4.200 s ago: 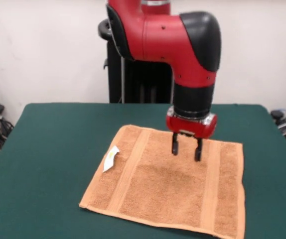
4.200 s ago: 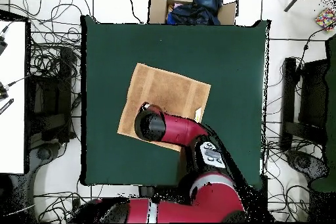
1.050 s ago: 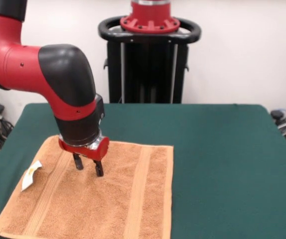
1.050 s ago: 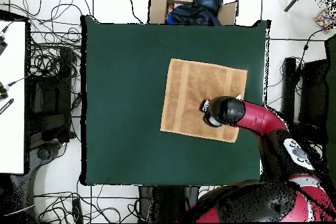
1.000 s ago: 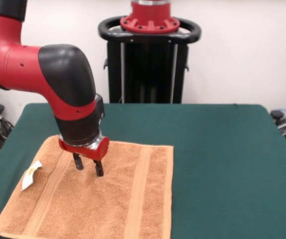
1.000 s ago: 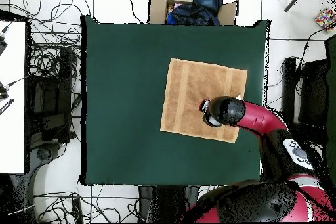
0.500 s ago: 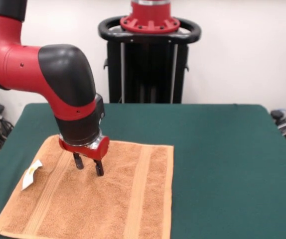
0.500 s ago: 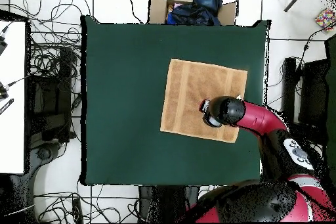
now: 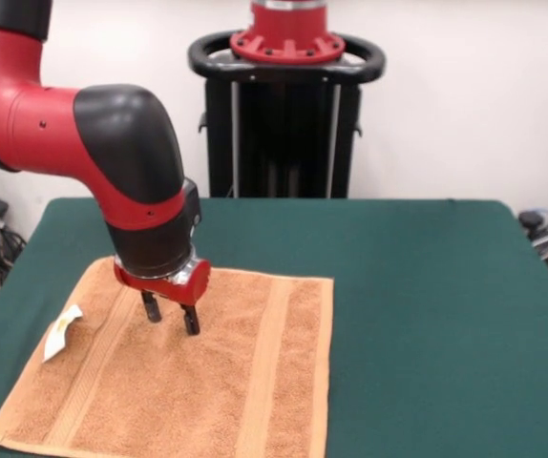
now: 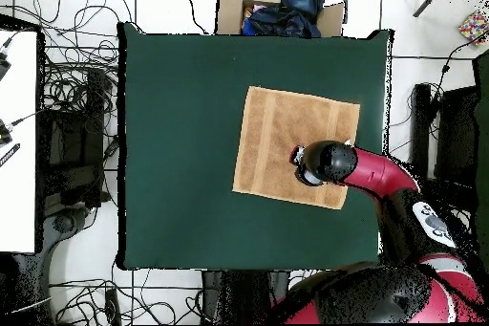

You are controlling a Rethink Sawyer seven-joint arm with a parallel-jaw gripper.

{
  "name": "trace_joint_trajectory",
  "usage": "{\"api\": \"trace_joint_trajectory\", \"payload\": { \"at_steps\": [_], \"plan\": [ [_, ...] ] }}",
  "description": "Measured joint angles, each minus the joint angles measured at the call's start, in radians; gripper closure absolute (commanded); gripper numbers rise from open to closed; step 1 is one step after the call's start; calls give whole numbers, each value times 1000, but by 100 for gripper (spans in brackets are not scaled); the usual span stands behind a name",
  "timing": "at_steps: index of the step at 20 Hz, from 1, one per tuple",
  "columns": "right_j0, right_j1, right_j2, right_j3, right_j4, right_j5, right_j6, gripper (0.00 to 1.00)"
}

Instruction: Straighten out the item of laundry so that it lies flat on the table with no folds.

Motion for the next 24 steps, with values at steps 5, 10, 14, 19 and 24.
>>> {"api": "trace_joint_trajectory", "payload": {
  "at_steps": [5, 10, 14, 19, 24],
  "plan": [
    [0, -2, -2, 6, 0, 0, 0, 0],
    [0, -3, -4, 10, 0, 1, 0, 0],
    [0, -4, -8, 15, 0, 9, 0, 0],
    [-5, -4, -20, 38, 0, 43, 0, 0],
    [-7, -3, -39, 59, -1, 85, 0, 0]
  ]
}}
